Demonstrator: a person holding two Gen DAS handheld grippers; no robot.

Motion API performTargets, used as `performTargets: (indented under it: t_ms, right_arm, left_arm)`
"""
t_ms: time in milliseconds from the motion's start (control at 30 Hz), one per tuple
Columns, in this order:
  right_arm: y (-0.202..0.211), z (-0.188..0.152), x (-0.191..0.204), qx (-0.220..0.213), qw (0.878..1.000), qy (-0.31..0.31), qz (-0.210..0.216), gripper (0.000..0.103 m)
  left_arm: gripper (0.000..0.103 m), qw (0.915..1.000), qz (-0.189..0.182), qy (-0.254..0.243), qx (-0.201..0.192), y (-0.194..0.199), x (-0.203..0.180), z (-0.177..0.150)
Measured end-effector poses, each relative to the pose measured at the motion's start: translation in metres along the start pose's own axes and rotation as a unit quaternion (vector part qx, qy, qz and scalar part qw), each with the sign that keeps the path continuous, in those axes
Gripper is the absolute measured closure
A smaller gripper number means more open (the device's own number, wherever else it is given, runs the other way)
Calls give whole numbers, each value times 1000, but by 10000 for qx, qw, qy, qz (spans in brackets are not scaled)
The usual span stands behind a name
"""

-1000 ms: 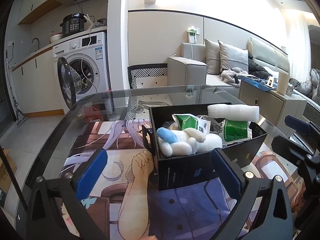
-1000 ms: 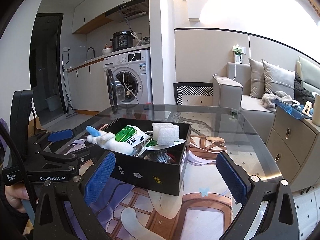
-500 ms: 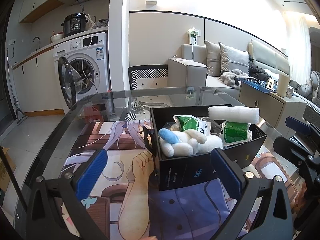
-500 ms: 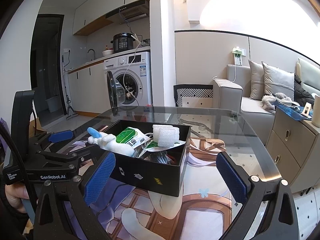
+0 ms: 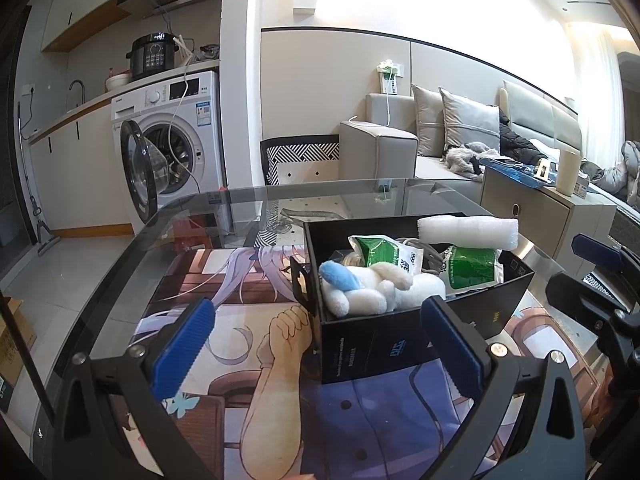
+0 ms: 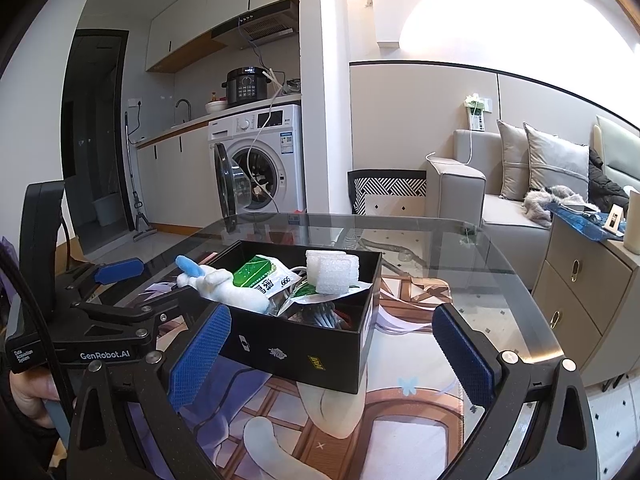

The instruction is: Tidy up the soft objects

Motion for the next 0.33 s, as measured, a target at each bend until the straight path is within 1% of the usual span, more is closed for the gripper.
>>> performTargets:
  t_ms: [200,333]
  right_arm:
    - [-1,-1,3,48,10000,41,15,1]
    - [-3,-2,3,92,9999,50,13,1]
  left_arm:
    - [0,9999,26,-97,28,0,-4,2]
    - [0,10000,13,-82,-23,0,-4,3]
Point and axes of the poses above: each gripper's, at about its wrist camera, not at the fingertips, and y roughly against the way its jaws point, x to its left, z to its top, the point moved 5 cm from there along -y, roughly the way its jaws point, and after that the axes turned 11 degrees about -y, right-handed, at the moved point
